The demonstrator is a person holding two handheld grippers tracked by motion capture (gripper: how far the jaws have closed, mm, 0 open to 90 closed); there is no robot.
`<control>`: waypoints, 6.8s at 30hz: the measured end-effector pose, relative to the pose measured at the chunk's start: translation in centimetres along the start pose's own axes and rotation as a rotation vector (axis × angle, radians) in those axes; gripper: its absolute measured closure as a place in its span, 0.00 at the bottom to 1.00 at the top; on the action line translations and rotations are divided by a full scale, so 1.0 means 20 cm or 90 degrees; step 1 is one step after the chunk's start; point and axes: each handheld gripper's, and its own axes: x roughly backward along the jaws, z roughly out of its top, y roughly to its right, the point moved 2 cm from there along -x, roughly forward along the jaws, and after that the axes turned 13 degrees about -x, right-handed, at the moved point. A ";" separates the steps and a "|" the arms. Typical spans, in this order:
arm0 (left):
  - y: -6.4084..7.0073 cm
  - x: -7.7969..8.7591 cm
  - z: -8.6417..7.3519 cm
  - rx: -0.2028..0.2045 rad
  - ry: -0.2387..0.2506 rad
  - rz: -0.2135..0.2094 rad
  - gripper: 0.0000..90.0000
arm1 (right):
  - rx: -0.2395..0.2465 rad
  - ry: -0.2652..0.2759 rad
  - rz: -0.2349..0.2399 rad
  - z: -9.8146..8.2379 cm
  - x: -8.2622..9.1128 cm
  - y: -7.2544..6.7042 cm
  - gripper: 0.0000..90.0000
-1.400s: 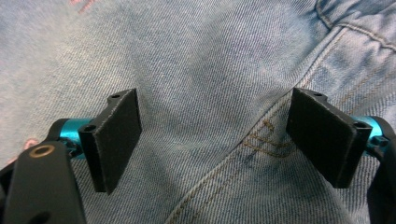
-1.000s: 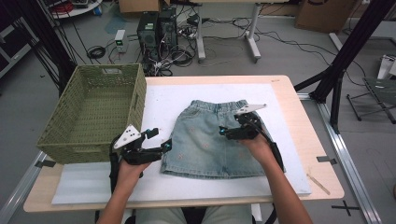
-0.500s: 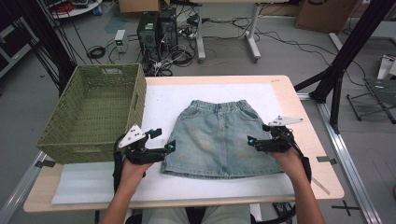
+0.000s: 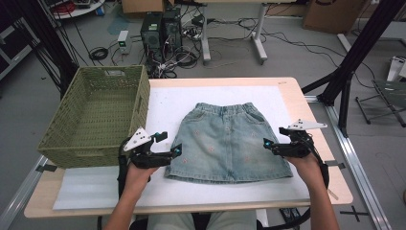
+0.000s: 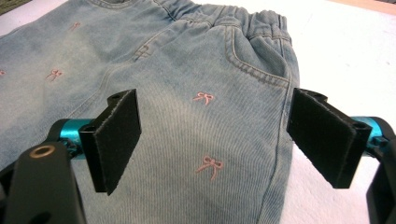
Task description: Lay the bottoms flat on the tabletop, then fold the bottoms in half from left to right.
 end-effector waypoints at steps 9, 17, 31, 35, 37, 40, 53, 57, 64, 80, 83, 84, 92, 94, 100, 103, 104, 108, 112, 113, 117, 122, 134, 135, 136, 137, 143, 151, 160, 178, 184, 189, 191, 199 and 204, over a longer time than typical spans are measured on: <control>0.01 0.00 0.00 -0.002 -0.005 0.000 0.23 | -0.009 0.011 -0.006 0.01 0.02 0.02 0.20; 0.01 0.01 -0.02 0.002 -0.034 0.007 0.23 | -0.012 0.011 -0.008 0.00 0.02 0.02 0.20; 0.06 0.00 -0.13 0.037 -0.124 0.032 0.26 | -0.003 0.009 -0.005 -0.02 0.02 0.01 0.20; 0.07 -0.01 -0.16 0.040 -0.141 0.035 0.30 | -0.007 0.010 -0.005 -0.02 0.02 0.00 0.20; 0.07 -0.01 -0.16 0.046 -0.152 0.040 0.34 | -0.004 0.009 -0.005 -0.02 0.01 0.00 0.20; 0.08 -0.02 -0.18 0.036 -0.186 0.054 0.41 | 0.000 0.001 -0.002 -0.03 0.00 0.00 0.20; 0.14 -0.01 -0.22 -0.016 -0.261 0.096 0.62 | 0.005 -0.005 0.001 -0.03 -0.02 -0.02 0.20; 0.15 0.01 -0.24 -0.017 -0.267 0.100 0.64 | 0.011 -0.009 0.002 -0.03 -0.03 -0.04 0.20; 0.16 0.02 -0.26 -0.022 -0.274 0.092 0.74 | 0.018 -0.016 0.005 -0.03 -0.05 -0.06 0.20; 0.16 0.07 -0.24 0.012 -0.217 0.030 0.93 | 0.039 -0.016 0.037 0.03 -0.17 -0.21 0.21; 0.17 0.08 -0.23 0.011 -0.210 0.023 0.94 | 0.053 -0.031 0.045 0.06 -0.24 -0.26 0.22; 0.17 0.08 -0.23 0.010 -0.207 0.020 0.94 | 0.055 -0.033 0.048 0.07 -0.25 -0.27 0.22; 0.18 0.10 -0.20 0.003 -0.173 0.004 0.94 | 0.047 -0.023 0.064 0.16 -0.38 -0.36 0.30; 0.19 0.10 -0.21 0.006 -0.162 0.002 0.94 | 0.041 -0.035 0.069 0.18 -0.42 -0.39 0.36; 0.20 0.10 -0.20 0.011 -0.145 -0.002 0.94 | 0.041 -0.048 0.114 0.24 -0.50 -0.48 0.40; 0.19 0.10 -0.19 0.012 -0.134 -0.004 0.94 | 0.049 -0.051 0.116 0.28 -0.55 -0.52 0.33; 0.20 0.10 -0.19 0.014 -0.130 -0.004 0.94 | 0.050 -0.047 0.113 0.29 -0.57 -0.54 0.31; 0.21 0.11 -0.20 0.016 -0.115 0.001 0.94 | 0.054 -0.049 0.116 0.34 -0.65 -0.60 0.31; 0.21 0.11 -0.20 0.022 -0.106 0.001 0.94 | 0.059 -0.064 0.135 0.38 -0.71 -0.66 0.38; 0.21 0.11 -0.20 0.023 -0.105 0.002 0.94 | 0.056 -0.064 0.140 0.39 -0.73 -0.68 0.39; 0.21 0.11 -0.21 0.023 -0.106 0.004 0.94 | 0.062 -0.084 0.143 0.39 -0.79 -0.75 0.42; 0.22 0.11 -0.21 0.031 -0.102 -0.002 0.94 | 0.068 -0.104 0.140 0.41 -0.88 -0.83 0.45; 0.22 0.11 -0.21 0.020 -0.104 -0.006 0.94 | 0.086 -0.182 0.121 0.41 -1.08 -0.98 0.47; 0.22 0.11 -0.21 0.021 -0.104 -0.006 0.94 | 0.096 -0.192 0.110 0.40 -1.09 -0.99 0.49; 0.22 0.11 -0.21 0.020 -0.105 -0.005 0.94 | 0.103 -0.194 0.099 0.40 -1.09 -0.99 0.54; 0.22 0.11 -0.21 0.020 -0.106 -0.005 0.94 | 0.107 -0.196 0.089 0.40 -1.10 -0.99 0.58; 0.22 0.12 -0.21 0.020 -0.103 -0.003 0.94 | 0.096 -0.213 0.077 0.40 -1.09 -0.98 0.86; 0.23 0.09 -0.15 0.021 -0.077 -0.031 0.94 | 0.094 -0.195 0.082 0.43 -1.04 -0.96 0.93; 0.26 0.01 0.00 0.019 -0.038 -0.098 0.93 | 0.034 -0.137 0.113 0.50 -0.87 -0.85 0.93; 0.47 -0.40 0.28 -0.006 -0.019 -0.227 0.93 | -0.044 -0.033 0.094 0.54 -0.44 -0.41 0.94; 0.56 -0.56 0.37 -0.029 -0.029 -0.254 0.93 | -0.083 -0.020 0.075 0.50 -0.34 -0.23 0.94; 0.63 -0.66 0.41 -0.029 -0.033 -0.266 0.93 | -0.089 -0.023 0.056 0.48 -0.28 -0.12 0.94; 0.65 -0.71 0.42 -0.030 -0.036 -0.268 0.93 | -0.091 -0.021 0.050 0.48 -0.26 -0.08 0.94; 0.70 -0.84 0.41 -0.035 -0.052 -0.257 0.78 | -0.100 -0.025 0.022 0.46 -0.21 0.04 0.94; 0.62 -0.79 0.36 -0.034 -0.058 -0.213 0.63 | -0.111 -0.046 -0.003 0.40 -0.24 0.11 0.94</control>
